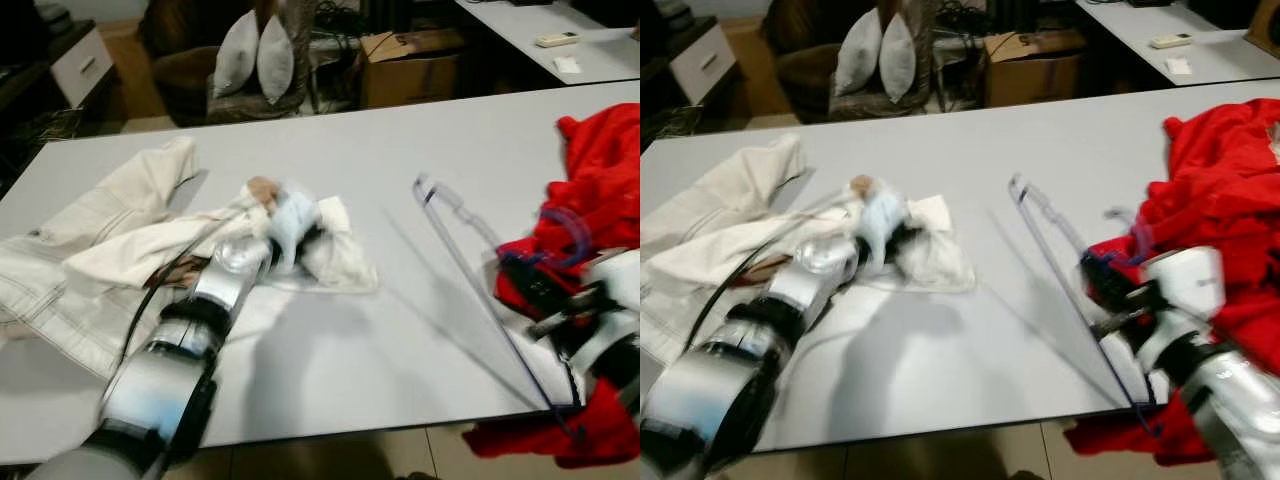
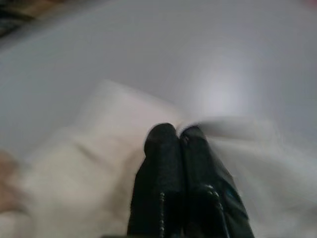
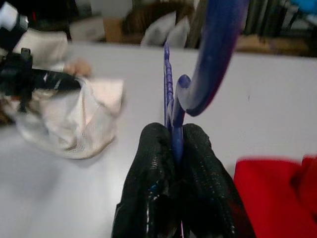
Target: Hang hanger
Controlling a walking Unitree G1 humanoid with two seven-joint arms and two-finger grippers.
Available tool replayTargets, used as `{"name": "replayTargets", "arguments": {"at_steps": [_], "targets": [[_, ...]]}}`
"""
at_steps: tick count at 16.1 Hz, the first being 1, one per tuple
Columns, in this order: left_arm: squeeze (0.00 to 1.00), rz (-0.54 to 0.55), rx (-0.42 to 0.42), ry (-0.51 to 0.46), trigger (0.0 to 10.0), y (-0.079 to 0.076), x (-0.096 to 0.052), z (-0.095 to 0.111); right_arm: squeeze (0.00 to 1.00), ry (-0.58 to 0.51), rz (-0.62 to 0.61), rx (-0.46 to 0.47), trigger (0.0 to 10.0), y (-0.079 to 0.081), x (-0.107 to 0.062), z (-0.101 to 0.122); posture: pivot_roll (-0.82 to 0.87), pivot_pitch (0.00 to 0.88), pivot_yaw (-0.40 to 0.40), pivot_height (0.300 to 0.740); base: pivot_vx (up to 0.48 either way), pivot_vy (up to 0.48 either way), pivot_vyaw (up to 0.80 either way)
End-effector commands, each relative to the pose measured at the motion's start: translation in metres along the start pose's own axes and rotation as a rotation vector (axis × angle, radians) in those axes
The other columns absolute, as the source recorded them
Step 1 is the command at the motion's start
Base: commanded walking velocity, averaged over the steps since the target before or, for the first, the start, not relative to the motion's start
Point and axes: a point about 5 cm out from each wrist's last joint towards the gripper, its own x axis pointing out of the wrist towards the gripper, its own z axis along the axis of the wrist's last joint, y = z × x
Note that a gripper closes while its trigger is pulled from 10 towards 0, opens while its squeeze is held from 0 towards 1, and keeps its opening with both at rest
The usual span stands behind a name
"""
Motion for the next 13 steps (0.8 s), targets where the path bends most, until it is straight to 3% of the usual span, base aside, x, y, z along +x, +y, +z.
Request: {"name": "replayTargets", "arguments": {"at_steps": [1, 3, 5, 7, 9, 13], "targets": [[0.00, 0.084, -0.032, -0.120, 0.0, 0.016, 0.001, 0.033, 0.00, -0.046, 0.022, -0.004, 10.0, 0.002, -0.002, 0.010, -0.12, 0.000, 0.117, 0.740, 0.000, 0.000, 0.00], [0.00, 0.135, -0.036, -0.290, 0.0, 0.028, 0.000, 0.081, 0.00, -0.050, 0.083, -0.008, 10.0, 0.005, -0.005, 0.013, -0.11, 0.000, 0.115, 0.740, 0.000, 0.000, 0.00], [0.00, 0.125, -0.029, -0.380, 0.0, 0.029, -0.001, 0.110, 0.00, -0.054, 0.138, 0.007, 10.0, 0.011, -0.008, 0.013, -0.11, 0.000, 0.116, 0.740, 0.000, 0.000, 0.00], [0.00, 0.082, 0.019, -0.376, 0.0, 0.023, 0.001, 0.114, 0.00, -0.065, 0.214, 0.034, 10.0, 0.019, -0.012, 0.015, -0.11, 0.000, 0.121, 0.740, 0.000, 0.000, 0.00], [0.00, 0.044, 0.089, -0.337, 0.0, 0.015, 0.004, 0.106, 0.00, -0.054, 0.317, 0.068, 10.0, 0.031, -0.018, 0.015, -0.11, 0.000, 0.125, 0.740, 0.000, 0.000, 0.00], [0.00, -0.002, 0.028, -0.396, 0.0, 0.011, 0.005, 0.115, 0.00, 0.009, 0.273, 0.059, 10.0, 0.029, -0.019, 0.005, -0.12, 0.000, 0.141, 0.740, 0.000, 0.000, 0.00]]}}
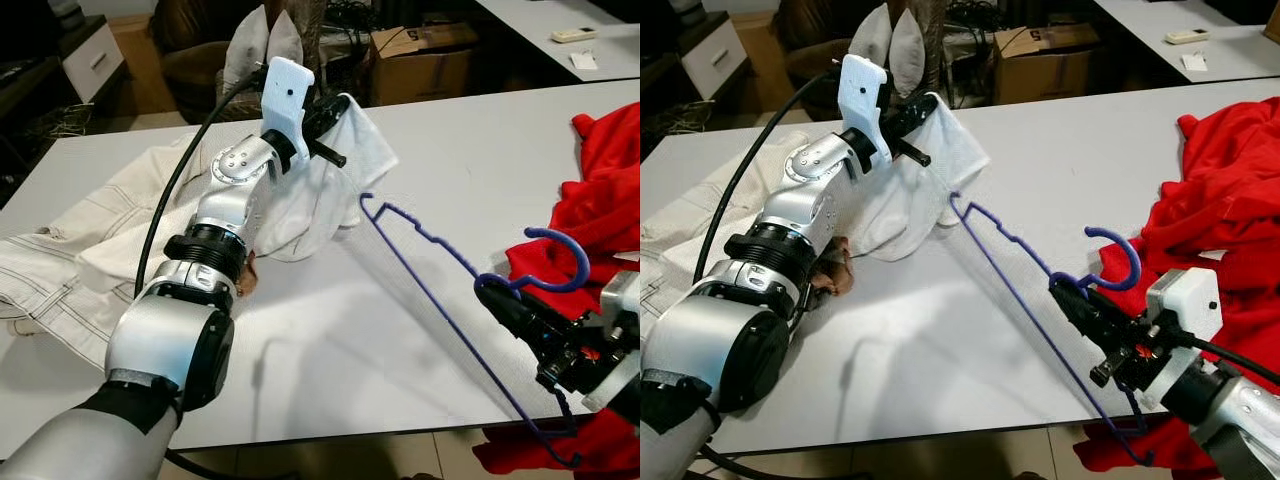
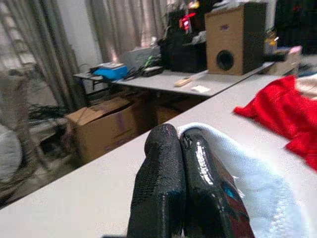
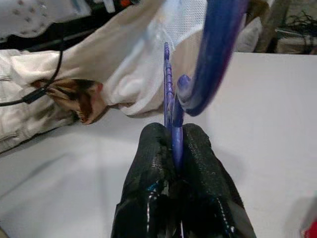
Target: Hang hanger
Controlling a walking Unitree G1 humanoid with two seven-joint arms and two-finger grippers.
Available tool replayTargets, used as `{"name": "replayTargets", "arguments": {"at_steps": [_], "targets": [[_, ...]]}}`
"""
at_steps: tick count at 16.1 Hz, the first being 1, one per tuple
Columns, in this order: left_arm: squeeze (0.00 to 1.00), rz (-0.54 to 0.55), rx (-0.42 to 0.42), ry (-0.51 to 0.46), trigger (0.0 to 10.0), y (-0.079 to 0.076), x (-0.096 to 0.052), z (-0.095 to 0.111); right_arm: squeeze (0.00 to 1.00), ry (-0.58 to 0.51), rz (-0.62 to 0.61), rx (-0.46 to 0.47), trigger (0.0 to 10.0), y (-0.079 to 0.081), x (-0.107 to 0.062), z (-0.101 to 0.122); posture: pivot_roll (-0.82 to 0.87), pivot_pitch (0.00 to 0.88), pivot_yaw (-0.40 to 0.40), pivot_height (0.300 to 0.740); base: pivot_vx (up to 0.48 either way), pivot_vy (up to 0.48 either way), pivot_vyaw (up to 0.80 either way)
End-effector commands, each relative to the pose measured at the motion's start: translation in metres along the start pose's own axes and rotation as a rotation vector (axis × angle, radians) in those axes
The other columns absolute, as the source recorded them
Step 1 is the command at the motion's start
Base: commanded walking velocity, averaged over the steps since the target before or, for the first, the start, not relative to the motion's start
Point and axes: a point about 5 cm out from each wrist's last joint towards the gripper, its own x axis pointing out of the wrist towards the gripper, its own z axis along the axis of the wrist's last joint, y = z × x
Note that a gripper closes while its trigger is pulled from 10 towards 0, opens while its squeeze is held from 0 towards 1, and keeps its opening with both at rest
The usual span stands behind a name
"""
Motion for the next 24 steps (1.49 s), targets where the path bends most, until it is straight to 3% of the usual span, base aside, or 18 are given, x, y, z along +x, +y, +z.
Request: {"name": "replayTargets", "arguments": {"at_steps": [1, 2, 3, 4, 5, 6, 8, 10, 11, 12, 13, 14, 18, 21, 23, 24], "targets": [[0.00, 0.010, -0.016, -0.071, 0.0, 0.003, 0.004, 0.018, 0.00, -0.061, -0.019, -0.005, 10.0, -0.001, 0.002, 0.008, -0.12, 0.000, 0.146, 0.740, 0.000, 0.000, 0.00], [0.00, 0.039, -0.034, -0.080, 0.0, 0.005, 0.004, 0.018, 0.00, -0.102, -0.032, 0.003, 10.0, -0.003, 0.002, 0.012, -0.12, 0.000, 0.146, 0.740, 0.000, 0.000, 0.00], [0.00, 0.106, -0.148, -0.100, 0.0, 0.005, 0.007, 0.018, 0.00, -0.222, -0.068, 0.029, 10.0, -0.009, -0.002, 0.026, -0.11, 0.000, 0.144, 0.740, 0.000, 0.000, 0.00], [0.00, 0.063, -0.192, -0.098, 0.0, -0.011, 0.016, 0.014, 0.00, -0.328, -0.086, 0.050, 10.0, -0.015, -0.007, 0.040, -0.11, 0.000, 0.146, 0.740, 0.000, 0.000, 0.00], [0.00, 0.026, -0.196, -0.099, 0.0, -0.020, 0.019, 0.014, 0.00, -0.359, -0.083, 0.055, 10.0, -0.015, -0.008, 0.044, -0.12, 0.000, 0.149, 0.740, 0.000, 0.000, 0.00], [0.00, -0.049, -0.228, -0.122, 0.0, -0.039, 0.026, 0.015, 0.00, -0.424, -0.079, 0.066, 10.0, -0.016, -0.011, 0.052, -0.12, 0.000, 0.153, 0.740, 0.000, 0.000, 0.00], [0.00, -0.190, -0.408, -0.183, 0.0, -0.075, 0.037, 0.020, 0.00, -0.585, -0.154, 0.089, 10.0, -0.023, -0.022, 0.070, -0.14, 0.000, 0.172, 0.740, 0.000, 0.000, 0.00], [0.00, -0.329, -0.402, -0.139, 0.0, -0.098, 0.036, 0.009, 0.00, -0.620, -0.268, 0.109, 10.0, -0.033, -0.029, 0.070, -0.15, 0.000, 0.185, 0.740, 0.000, 0.000, 0.00], [0.00, -0.362, -0.353, -0.074, 0.0, -0.104, 0.033, -0.003, 0.00, -0.590, -0.296, 0.111, 10.0, -0.035, -0.029, 0.067, -0.15, 0.000, 0.189, 0.740, 0.000, 0.000, 0.00], [0.00, -0.347, -0.234, 0.027, 10.0, -0.100, 0.028, -0.020, 0.00, -0.538, -0.299, 0.114, 10.0, -0.034, -0.025, 0.062, -0.15, 0.000, 0.189, 0.740, 0.000, 0.000, 0.00], [0.00, -0.344, -0.190, 0.054, 10.0, -0.097, 0.025, -0.026, 0.00, -0.519, -0.297, 0.117, 10.0, -0.033, -0.023, 0.060, -0.15, 0.000, 0.189, 0.740, 0.000, 0.000, 0.00], [1.00, -0.295, -0.134, 0.117, 10.0, -0.079, 0.016, -0.036, 0.00, -0.459, -0.296, 0.125, 10.0, -0.031, -0.017, 0.052, -0.14, 0.000, 0.179, 0.740, 0.000, 0.000, 0.00], [1.00, -0.299, -0.099, 0.201, 10.0, -0.050, -0.005, -0.047, 0.00, -0.399, -0.274, 0.137, 10.0, -0.031, -0.007, 0.045, -0.10, 0.000, 0.152, 0.740, 0.000, 0.000, 0.00], [1.00, -0.245, -0.023, 0.274, 10.0, -0.001, -0.034, -0.045, 0.00, -0.343, -0.184, 0.118, 10.0, -0.026, 0.007, 0.043, -0.08, 0.000, 0.144, 0.740, 0.000, 0.000, 0.00], [1.00, -0.169, 0.057, 0.386, 10.0, 0.028, -0.055, -0.051, 0.00, -0.272, -0.142, 0.093, 10.0, -0.022, 0.013, 0.037, -0.07, 0.000, 0.142, 0.740, 0.000, 0.000, 0.00], [1.00, -0.145, 0.083, 0.427, 10.0, 0.036, -0.061, -0.054, 0.00, -0.246, -0.131, 0.084, 10.0, -0.022, 0.014, 0.034, -0.07, 0.000, 0.142, 0.740, 0.000, 0.000, 0.00]]}}
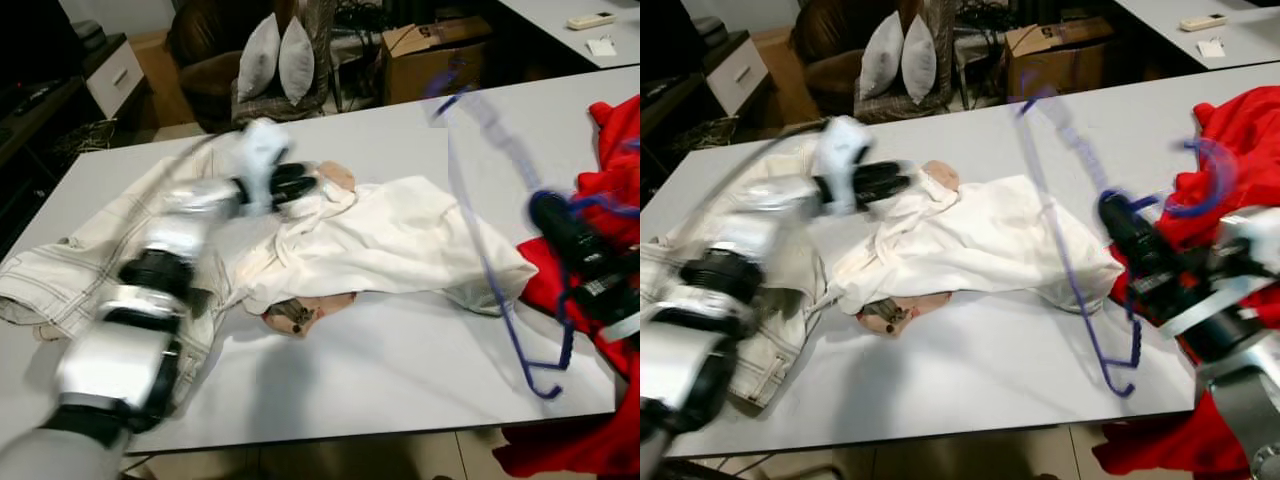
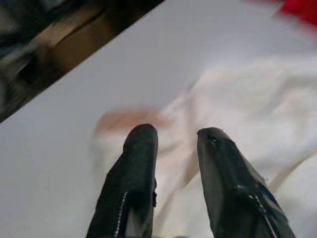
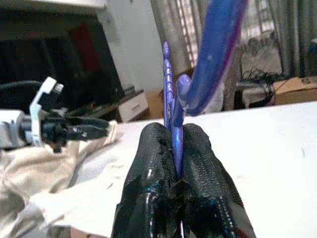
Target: Hang hanger
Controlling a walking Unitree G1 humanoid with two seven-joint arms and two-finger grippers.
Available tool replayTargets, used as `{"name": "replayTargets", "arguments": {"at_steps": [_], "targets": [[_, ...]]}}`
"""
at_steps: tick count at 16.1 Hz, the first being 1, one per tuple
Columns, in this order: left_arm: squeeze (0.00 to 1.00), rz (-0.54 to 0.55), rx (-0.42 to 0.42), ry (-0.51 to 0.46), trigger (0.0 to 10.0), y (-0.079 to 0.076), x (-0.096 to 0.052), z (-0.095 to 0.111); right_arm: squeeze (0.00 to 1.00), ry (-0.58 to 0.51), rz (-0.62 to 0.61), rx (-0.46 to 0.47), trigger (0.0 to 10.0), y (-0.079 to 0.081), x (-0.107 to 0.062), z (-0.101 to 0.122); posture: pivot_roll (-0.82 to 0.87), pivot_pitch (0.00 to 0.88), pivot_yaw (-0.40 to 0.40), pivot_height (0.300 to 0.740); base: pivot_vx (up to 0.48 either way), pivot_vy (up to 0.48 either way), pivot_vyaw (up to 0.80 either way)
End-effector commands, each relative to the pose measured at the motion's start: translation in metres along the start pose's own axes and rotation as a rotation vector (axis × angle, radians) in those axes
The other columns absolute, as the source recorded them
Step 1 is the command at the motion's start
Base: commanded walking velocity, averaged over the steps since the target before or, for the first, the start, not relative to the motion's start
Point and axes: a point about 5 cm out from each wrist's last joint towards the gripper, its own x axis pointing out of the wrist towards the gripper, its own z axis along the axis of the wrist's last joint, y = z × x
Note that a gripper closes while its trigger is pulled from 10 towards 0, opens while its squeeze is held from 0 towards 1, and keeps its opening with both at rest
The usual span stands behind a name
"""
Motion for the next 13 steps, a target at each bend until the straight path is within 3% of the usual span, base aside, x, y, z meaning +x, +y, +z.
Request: {"name": "replayTargets", "arguments": {"at_steps": [1, 2, 3, 4, 8, 9, 12, 13], "targets": [[1.00, 0.043, 0.036, 0.093, 10.0, 0.008, -0.009, -0.013, 0.00, 0.084, 0.060, -0.021, 10.0, 0.007, 0.001, -0.009, -0.07, 0.000, 0.150, 0.740, 0.000, 0.000, 0.00], [0.63, 0.089, 0.040, 0.164, 10.0, 0.015, -0.019, -0.027, 0.00, 0.168, 0.121, -0.043, 10.0, 0.013, -0.004, -0.016, -0.08, 0.000, 0.161, 0.740, 0.000, 0.000, 0.00], [0.13, 0.110, 0.020, 0.194, 10.0, 0.017, -0.022, -0.035, 0.00, 0.218, 0.157, -0.058, 10.0, 0.017, -0.009, -0.020, -0.09, 0.000, 0.167, 0.740, 0.000, 0.000, 0.00], [0.00, 0.096, -0.001, 0.229, 10.0, 0.013, -0.023, -0.045, 0.00, 0.273, 0.190, -0.081, 10.0, 0.020, -0.014, -0.022, -0.08, 0.000, 0.165, 0.740, 0.000, 0.000, 0.00], [0.00, -0.006, -0.104, 0.279, 10.0, -0.013, -0.017, -0.076, 0.00, 0.407, 0.175, -0.147, 10.0, 0.011, -0.020, -0.028, -0.07, 0.000, 0.142, 0.740, 0.000, 0.000, 0.00], [0.00, -0.050, -0.117, 0.329, 10.0, -0.027, -0.017, -0.094, 0.00, 0.457, 0.178, -0.151, 10.0, 0.011, -0.024, -0.034, -0.08, 0.000, 0.124, 0.740, 0.000, 0.000, 0.00], [0.00, -0.090, -0.142, 0.347, 10.0, -0.042, -0.017, -0.106, 0.00, 0.539, 0.187, -0.176, 10.0, 0.010, -0.031, -0.039, -0.08, 0.000, 0.103, 0.740, 0.000, 0.000, 0.00], [0.00, -0.125, -0.156, 0.346, 1.9, -0.047, -0.016, -0.108, 0.00, 0.555, 0.196, -0.192, 10.0, 0.008, -0.030, -0.036, -0.08, 0.000, 0.096, 0.740, 0.000, 0.000, 0.00]]}}
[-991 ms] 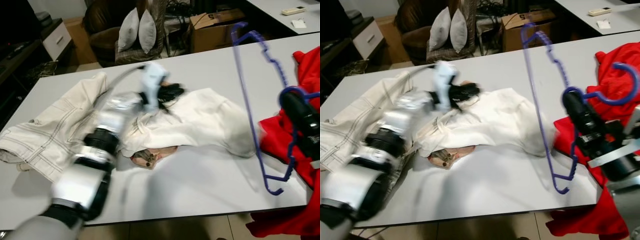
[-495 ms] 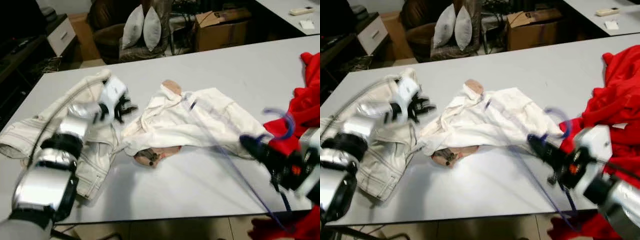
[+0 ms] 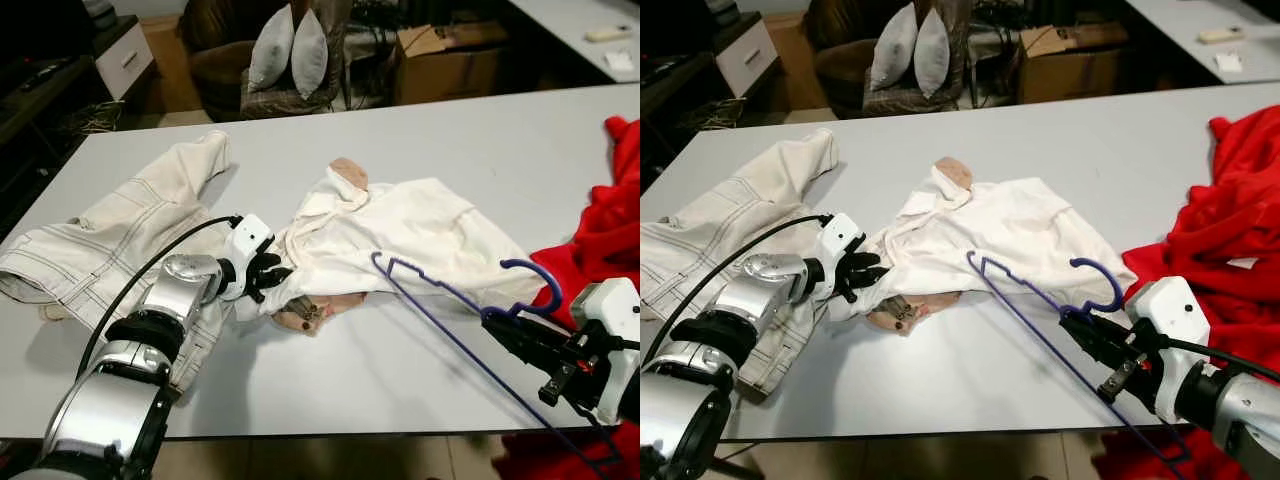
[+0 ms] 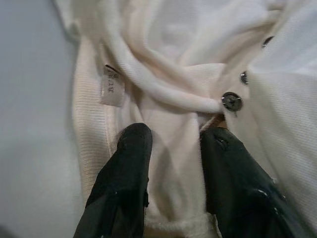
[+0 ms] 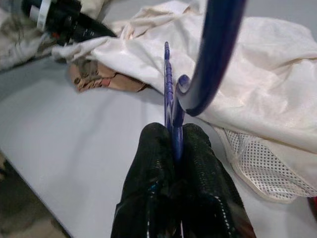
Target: Hang hanger
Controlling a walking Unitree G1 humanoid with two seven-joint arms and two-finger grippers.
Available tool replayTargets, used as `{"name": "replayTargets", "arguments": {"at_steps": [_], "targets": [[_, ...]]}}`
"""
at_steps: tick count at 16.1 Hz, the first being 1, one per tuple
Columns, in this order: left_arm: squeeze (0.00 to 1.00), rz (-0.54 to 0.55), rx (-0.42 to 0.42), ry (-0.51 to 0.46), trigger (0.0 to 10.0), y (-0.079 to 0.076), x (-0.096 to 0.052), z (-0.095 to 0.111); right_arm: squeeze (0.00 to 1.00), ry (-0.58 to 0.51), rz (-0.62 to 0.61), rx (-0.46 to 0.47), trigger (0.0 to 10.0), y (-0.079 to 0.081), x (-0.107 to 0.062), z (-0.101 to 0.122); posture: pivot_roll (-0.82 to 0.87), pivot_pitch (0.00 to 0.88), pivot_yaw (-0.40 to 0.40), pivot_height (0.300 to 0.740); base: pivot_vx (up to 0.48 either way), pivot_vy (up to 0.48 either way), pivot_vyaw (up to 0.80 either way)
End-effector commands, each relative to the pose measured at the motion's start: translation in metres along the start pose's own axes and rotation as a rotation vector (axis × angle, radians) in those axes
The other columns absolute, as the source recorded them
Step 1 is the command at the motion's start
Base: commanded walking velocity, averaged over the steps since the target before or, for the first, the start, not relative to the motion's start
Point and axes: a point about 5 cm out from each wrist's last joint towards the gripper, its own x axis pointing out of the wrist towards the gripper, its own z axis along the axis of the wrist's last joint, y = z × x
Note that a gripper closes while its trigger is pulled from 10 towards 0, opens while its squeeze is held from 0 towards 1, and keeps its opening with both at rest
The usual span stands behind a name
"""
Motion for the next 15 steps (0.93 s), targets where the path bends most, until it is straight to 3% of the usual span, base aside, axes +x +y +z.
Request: {"name": "replayTargets", "arguments": {"at_steps": [1, 6, 7, 12, 15], "targets": [[0.00, -0.047, -0.016, 0.041, 0.0, -0.008, 0.002, -0.012, 0.00, 0.013, 0.015, -0.021, 10.0, -0.001, -0.001, 0.003, -0.08, 0.000, 0.088, 0.740, 0.000, 0.000, 0.00], [0.00, -0.068, -0.012, 0.027, 0.0, -0.012, 0.004, -0.011, 0.00, 0.020, 0.019, -0.084, 10.0, -0.017, -0.010, 0.016, -0.04, 0.000, 0.051, 0.740, 0.000, 0.000, 0.00], [0.00, -0.075, -0.019, 0.007, 0.0, -0.013, 0.003, -0.007, 0.00, 0.037, 0.042, -0.085, 10.0, -0.017, -0.021, 0.015, -0.03, 0.000, 0.041, 0.740, 0.000, 0.000, 0.00], [0.00, -0.121, -0.057, -0.059, 0.0, -0.009, -0.008, 0.001, 0.00, 0.071, 0.093, -0.089, 10.0, -0.019, -0.036, 0.018, -0.02, 0.000, 0.031, 0.740, 0.000, 0.000, 0.00], [0.00, -0.099, -0.075, -0.106, 0.0, 0.001, -0.018, 0.011, 0.00, 0.089, 0.156, -0.084, 10.0, -0.013, -0.055, 0.022, -0.02, 0.000, 0.032, 0.740, 0.000, 0.000, 0.00]]}}
